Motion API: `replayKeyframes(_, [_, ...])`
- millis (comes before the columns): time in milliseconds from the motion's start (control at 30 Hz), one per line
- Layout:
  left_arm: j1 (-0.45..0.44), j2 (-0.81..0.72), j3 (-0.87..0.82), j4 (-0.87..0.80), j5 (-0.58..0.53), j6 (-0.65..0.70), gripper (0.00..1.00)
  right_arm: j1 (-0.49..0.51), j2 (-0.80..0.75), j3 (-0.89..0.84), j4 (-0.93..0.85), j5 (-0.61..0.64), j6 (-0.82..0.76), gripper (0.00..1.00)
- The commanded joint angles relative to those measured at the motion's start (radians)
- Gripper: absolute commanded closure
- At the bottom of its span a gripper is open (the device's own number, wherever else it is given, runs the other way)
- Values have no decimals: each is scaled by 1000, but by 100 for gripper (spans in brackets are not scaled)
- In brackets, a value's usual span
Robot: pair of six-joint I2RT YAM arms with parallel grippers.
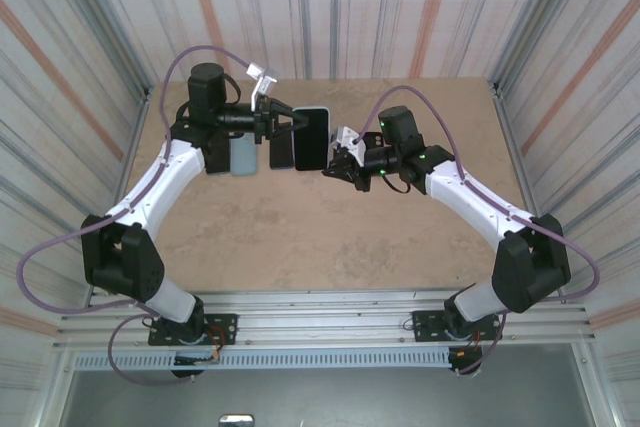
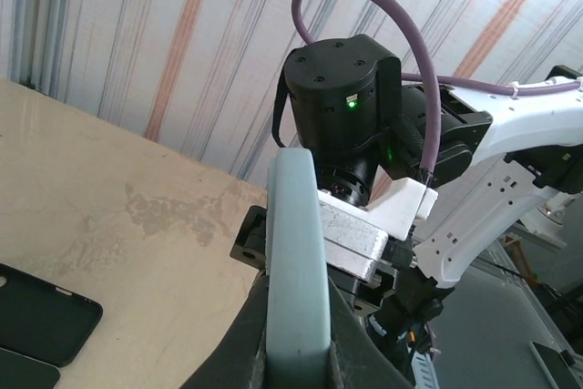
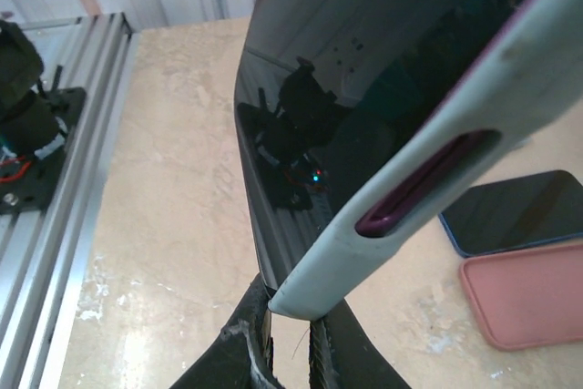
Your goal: Take the phone out of the phone case
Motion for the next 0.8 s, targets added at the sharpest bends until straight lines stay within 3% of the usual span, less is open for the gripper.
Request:
replayKeyframes(0, [-36,-36,2,-103,150,-102,100,-10,-25,23,184,168,21,91])
replayKeyframes(167, [-39,-33,7,-62,165,-133,100,-10,-32,15,208,186,24,91])
replayKeyframes(400, [-24,-17,16,-29,103,-160,100,-20,-60,-26,257,-12,87,84])
replayKeyframes(567, [0,-12,-12,111,29,-271,100,-40,-68,-40,240,-57,136,76])
replayKeyframes(767, [25,-30,-54,223,-111,-408,100,-100,-112,-152,410,-93,351,58])
